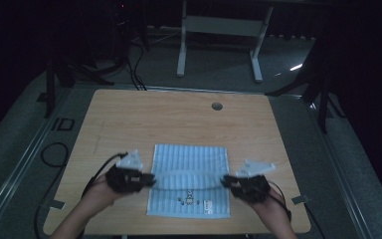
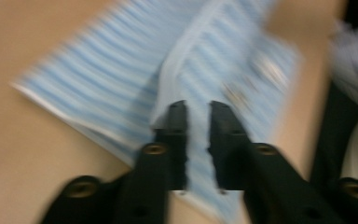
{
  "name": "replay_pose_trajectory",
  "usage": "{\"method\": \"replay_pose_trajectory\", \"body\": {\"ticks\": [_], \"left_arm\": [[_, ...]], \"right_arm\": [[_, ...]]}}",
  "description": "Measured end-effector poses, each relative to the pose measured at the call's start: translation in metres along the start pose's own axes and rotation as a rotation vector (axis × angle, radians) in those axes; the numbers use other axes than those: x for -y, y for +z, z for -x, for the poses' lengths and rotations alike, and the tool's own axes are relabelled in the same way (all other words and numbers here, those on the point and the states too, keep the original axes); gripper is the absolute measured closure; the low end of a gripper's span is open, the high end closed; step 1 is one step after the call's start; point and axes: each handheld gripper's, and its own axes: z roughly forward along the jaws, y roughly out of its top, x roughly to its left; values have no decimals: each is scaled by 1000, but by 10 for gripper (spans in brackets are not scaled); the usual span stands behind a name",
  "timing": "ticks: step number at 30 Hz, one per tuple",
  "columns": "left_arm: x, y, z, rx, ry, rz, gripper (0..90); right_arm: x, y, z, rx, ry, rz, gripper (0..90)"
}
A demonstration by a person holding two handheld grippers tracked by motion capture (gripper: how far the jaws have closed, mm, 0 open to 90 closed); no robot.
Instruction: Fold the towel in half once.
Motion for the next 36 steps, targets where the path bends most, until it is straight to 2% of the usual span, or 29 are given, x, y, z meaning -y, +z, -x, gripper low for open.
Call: {"method": "replay_pose_trajectory", "body": {"ticks": [1,2,3,5,6,7,10,13,14,19,24,26,32,33,36], "left_arm": [[7,0,5,-4,6,-9,600],[13,0,5,2,-10,-17,599],[16,0,4,10,-25,-17,570],[20,2,-3,-21,-81,-7,542],[21,3,-6,-17,-96,-1,536],[21,5,-8,-17,-103,8,501],[18,14,-12,-21,-104,10,490],[14,27,-18,-33,-116,-12,491],[13,31,-21,-51,-115,-25,490],[7,46,-32,-107,-100,-55,490],[1,53,-48,-116,-96,-58,490],[-3,54,-55,-146,-88,-57,490],[-13,56,-80,-197,-117,-71,459],[-14,56,-85,-212,-128,-72,457],[-15,56,-101,-221,-182,-70,457]], "right_arm": [[10,-5,-7,-18,3,-12,674],[19,-9,-10,-18,1,-31,639],[24,-11,-11,-6,9,-55,587],[30,-10,-6,24,19,-72,569],[31,-8,-2,30,39,-76,552],[32,-6,2,28,57,-79,552],[33,4,8,35,65,-83,552],[33,17,13,34,69,-91,552],[33,22,16,32,70,-107,552],[29,42,33,35,71,-137,554],[18,52,54,48,85,-144,554],[13,55,64,61,82,-153,552],[-1,65,91,68,109,-161,525],[-3,66,94,72,109,-156,524],[-10,71,102,63,112,-153,510]]}}
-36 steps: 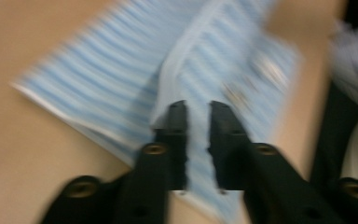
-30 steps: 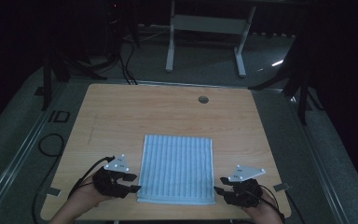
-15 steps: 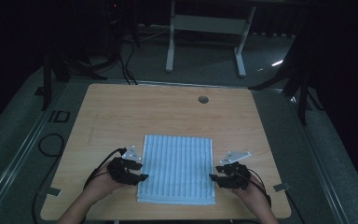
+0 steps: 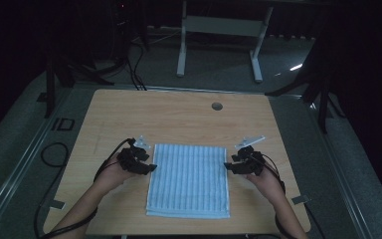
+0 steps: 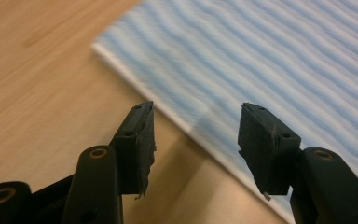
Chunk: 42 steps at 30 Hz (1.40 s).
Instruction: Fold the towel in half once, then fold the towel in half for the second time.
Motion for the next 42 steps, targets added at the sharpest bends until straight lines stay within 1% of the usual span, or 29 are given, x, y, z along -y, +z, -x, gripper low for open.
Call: {"method": "replay_pose_trajectory", "body": {"ticks": [1,2,4,5,7,10,12,15,17,19,20,21,22,24,26,28,29,30,31,32,33,34,36,37,38,39,40,41,42], "left_arm": [[-2,1,-4,-5,-9,1,458],[-4,1,-8,-11,-19,2,457],[-8,3,-16,-8,-39,6,457],[-11,3,-19,-14,-43,11,446],[-16,6,-26,-10,-55,4,420],[-22,12,-34,-9,-59,-11,391],[-25,17,-37,-24,-57,-15,383],[-28,24,-43,-7,-42,-12,383],[-30,28,-48,-15,-53,-21,384],[-32,33,-53,-7,-81,-21,384],[-33,35,-55,-8,-86,-24,384],[-34,36,-56,-2,-92,-20,384],[-35,38,-58,24,-103,-17,384],[-36,40,-59,31,-102,-19,391],[-37,42,-60,53,-114,-12,408],[-39,45,-61,69,-121,-14,422],[-40,47,-61,70,-117,-15,428],[-41,48,-60,67,-109,-20,449],[-42,51,-58,70,-88,-36,470],[-43,53,-57,69,-75,-50,470],[-43,54,-56,68,-70,-59,482],[-44,56,-56,69,-69,-66,512],[-45,58,-56,81,-81,-50,537],[-45,59,-56,88,-85,-46,590],[-45,59,-55,89,-90,-45,607],[-46,60,-55,93,-94,-47,672],[-46,60,-55,93,-94,-47,748],[-47,59,-54,85,-96,-21,748],[-49,57,-54,86,-108,-10,859]], "right_arm": [[-3,2,2,6,5,-2,501],[-6,3,5,-1,10,-4,495],[-10,6,9,0,12,-1,495],[-14,8,12,-1,25,-4,488],[-19,11,16,-5,35,-6,476],[-27,17,22,1,47,-16,437],[-32,21,25,2,56,-27,416],[-39,28,31,6,68,-50,412],[-43,33,36,0,91,-59,410],[-48,37,41,1,105,-68,411],[-49,39,43,-2,113,-73,410],[-51,41,45,-7,123,-83,410],[-52,43,46,-6,125,-89,410],[-53,48,48,-8,134,-104,413],[-53,53,48,8,123,-123,420],[-53,59,49,11,120,-149,435],[-53,63,49,13,121,-166,452],[-53,65,49,17,126,-181,467],[-53,67,50,14,123,-181,486],[-52,69,51,8,129,-186,496],[-52,72,52,14,130,-195,517],[-51,73,52,11,127,-199,544],[-53,74,53,-5,145,-196,583],[-54,74,53,-3,146,-201,643],[-54,74,52,-9,147,-210,693],[-55,74,50,-5,128,-217,727],[-55,74,50,-5,128,-217,727],[-55,75,49,-7,119,-223,777],[-58,72,45,9,105,-220,847]]}}
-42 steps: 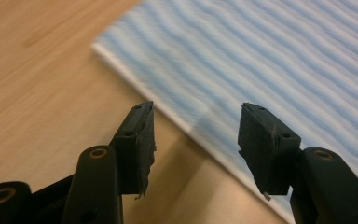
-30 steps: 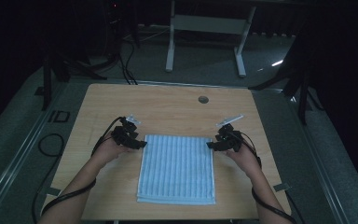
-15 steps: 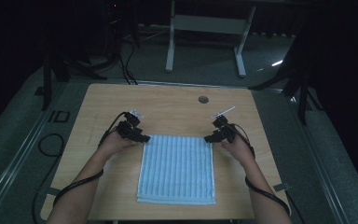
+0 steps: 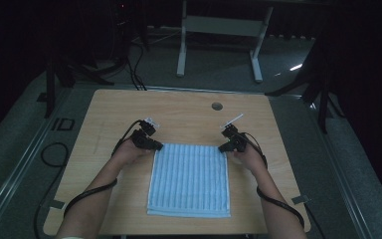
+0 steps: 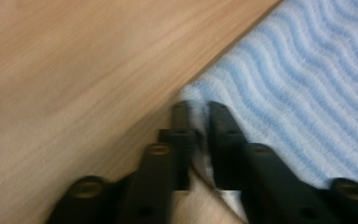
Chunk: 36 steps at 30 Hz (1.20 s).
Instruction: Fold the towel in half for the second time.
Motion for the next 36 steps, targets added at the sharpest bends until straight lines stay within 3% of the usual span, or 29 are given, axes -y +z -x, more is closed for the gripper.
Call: {"method": "replay_pose_trajectory", "body": {"ticks": [2,11,17,18,19,21,27,31,32,34,35,36], "left_arm": [[-2,-5,0,-1,-12,24,868],[-15,-39,9,-8,21,120,874],[-16,-63,17,20,58,173,873],[-14,-71,23,19,81,180,873],[-10,-79,31,20,115,183,873],[-5,-86,38,34,141,178,873],[23,-106,57,73,194,198,871],[38,-110,68,91,212,206,870],[49,-111,78,94,225,207,870],[49,-111,78,94,225,207,870],[64,-112,85,127,202,223,867],[64,-112,85,127,202,223,867]], "right_arm": [[-1,-5,1,6,2,34,858],[-11,-38,6,25,-20,123,866],[-11,-62,5,18,-25,180,866],[-9,-68,2,26,-37,196,866],[-3,-83,-6,25,-69,227,865],[4,-94,-14,16,-99,253,865],[42,-123,-43,-41,-187,332,864],[61,-130,-57,-49,-222,351,864],[72,-131,-65,-56,-236,358,864],[77,-130,-69,-67,-244,351,864],[87,-128,-77,-69,-260,339,864],[87,-128,-77,-69,-260,339,864]]}}
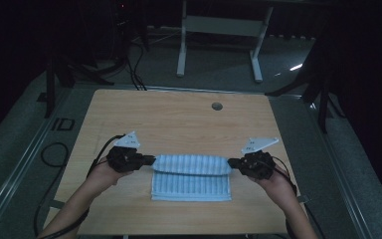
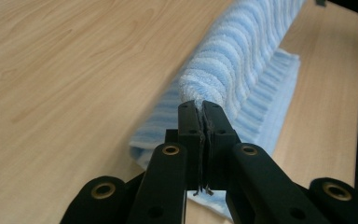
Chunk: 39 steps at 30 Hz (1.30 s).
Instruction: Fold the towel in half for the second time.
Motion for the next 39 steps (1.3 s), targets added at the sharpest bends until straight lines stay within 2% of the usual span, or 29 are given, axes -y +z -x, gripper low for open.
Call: {"method": "replay_pose_trajectory", "body": {"ticks": [1,3,4,5,6,7,9,10,11,12,13,16,17,18,21,22,24,28,29,30,34,36,39], "left_arm": [[9,0,9,-2,13,4,866],[13,1,14,1,29,-11,858],[18,2,19,-15,42,-26,858],[25,5,27,23,43,-52,814],[25,5,27,23,43,-52,756],[30,5,34,33,75,-82,694],[32,5,36,66,90,-98,614],[32,5,36,66,90,-98,599],[32,5,35,64,81,-98,596],[30,7,30,77,50,-93,580],[29,8,28,69,39,-91,580],[28,10,26,71,31,-94,580],[26,16,24,62,25,-94,580],[24,23,20,68,16,-101,564],[24,33,18,63,-2,-107,564],[25,38,16,76,-6,-119,564],[30,51,14,78,-7,-155,564],[32,60,8,72,-31,-166,555],[33,62,6,58,-38,-170,530],[35,67,2,50,-63,-176,530],[38,74,-1,47,-66,-190,529],[39,76,-4,42,-82,-169,532],[39,76,-5,31,-85,-171,534]], "right_arm": [[8,-1,-8,4,-5,-2,864],[18,-3,-14,-15,22,19,864],[18,-3,-14,-15,22,19,864],[29,-1,-21,-45,45,13,843],[35,0,-25,-75,54,-3,780],[41,1,-29,-82,48,-21,734],[48,0,-32,-62,58,-33,709],[48,0,-32,-62,58,-33,709],[50,-2,-29,-62,74,-33,679],[50,-2,-28,-52,80,-37,680],[50,-1,-27,-39,82,-36,679],[48,4,-25,-43,84,-39,675],[48,4,-25,-43,84,-39,671],[46,16,-25,-52,80,-50,663],[44,33,-23,-54,88,-69,662],[44,33,-23,-54,88,-69,662],[44,47,-23,-67,77,-81,655],[42,58,-22,-55,56,-105,651],[41,61,-21,-53,60,-112,650],[40,68,-16,-52,62,-123,650],[39,76,-11,-30,60,-146,650],[41,86,-5,-20,65,-175,650],[41,93,-2,-31,74,-179,650]]}}
